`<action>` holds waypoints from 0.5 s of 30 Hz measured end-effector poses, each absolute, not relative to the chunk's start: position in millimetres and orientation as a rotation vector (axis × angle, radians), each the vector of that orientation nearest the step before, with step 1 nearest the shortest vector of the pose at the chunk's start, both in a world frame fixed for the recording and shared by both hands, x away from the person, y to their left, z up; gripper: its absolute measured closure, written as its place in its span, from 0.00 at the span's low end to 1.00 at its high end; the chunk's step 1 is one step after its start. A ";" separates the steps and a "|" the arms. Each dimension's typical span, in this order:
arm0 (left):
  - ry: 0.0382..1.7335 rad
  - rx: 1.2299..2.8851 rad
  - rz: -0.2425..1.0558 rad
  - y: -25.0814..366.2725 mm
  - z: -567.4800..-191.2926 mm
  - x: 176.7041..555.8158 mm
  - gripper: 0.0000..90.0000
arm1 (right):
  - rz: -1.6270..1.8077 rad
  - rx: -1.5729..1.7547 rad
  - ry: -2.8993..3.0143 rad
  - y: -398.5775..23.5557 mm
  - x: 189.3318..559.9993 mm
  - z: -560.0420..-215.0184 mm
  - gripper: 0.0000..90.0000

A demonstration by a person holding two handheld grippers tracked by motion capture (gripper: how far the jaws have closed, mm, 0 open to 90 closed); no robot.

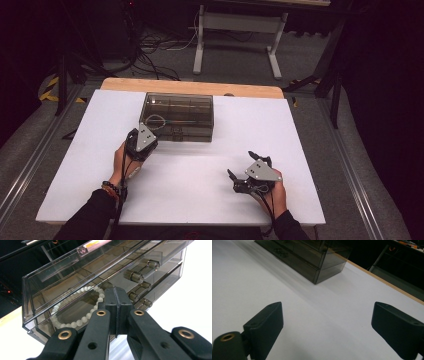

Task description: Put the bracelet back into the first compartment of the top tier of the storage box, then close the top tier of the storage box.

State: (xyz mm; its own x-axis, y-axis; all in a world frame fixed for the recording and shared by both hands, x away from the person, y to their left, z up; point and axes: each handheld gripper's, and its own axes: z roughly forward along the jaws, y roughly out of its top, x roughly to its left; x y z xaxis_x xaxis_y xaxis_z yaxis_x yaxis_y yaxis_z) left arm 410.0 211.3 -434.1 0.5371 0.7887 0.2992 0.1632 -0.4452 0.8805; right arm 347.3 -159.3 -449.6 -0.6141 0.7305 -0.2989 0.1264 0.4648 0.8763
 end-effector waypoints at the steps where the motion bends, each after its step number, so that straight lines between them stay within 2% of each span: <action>1: 0.780 1.915 0.921 211.2 -434.2 410.2 0.99 | 1.140 0.711 2.035 -159.3 347.3 -449.7 0.12; 15: 0.806 1.907 0.929 213.8 -435.6 415.6 0.99 | 1.139 0.721 2.035 -161.1 348.9 -450.3 0.12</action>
State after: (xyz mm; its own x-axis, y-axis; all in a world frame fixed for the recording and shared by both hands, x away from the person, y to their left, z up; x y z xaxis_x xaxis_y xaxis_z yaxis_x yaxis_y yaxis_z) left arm 415.6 213.8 -435.6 0.5174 0.8038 0.2937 0.1766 -0.4361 0.8824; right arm 348.9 -161.1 -450.3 -0.6107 0.7352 -0.2940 0.1338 0.4618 0.8768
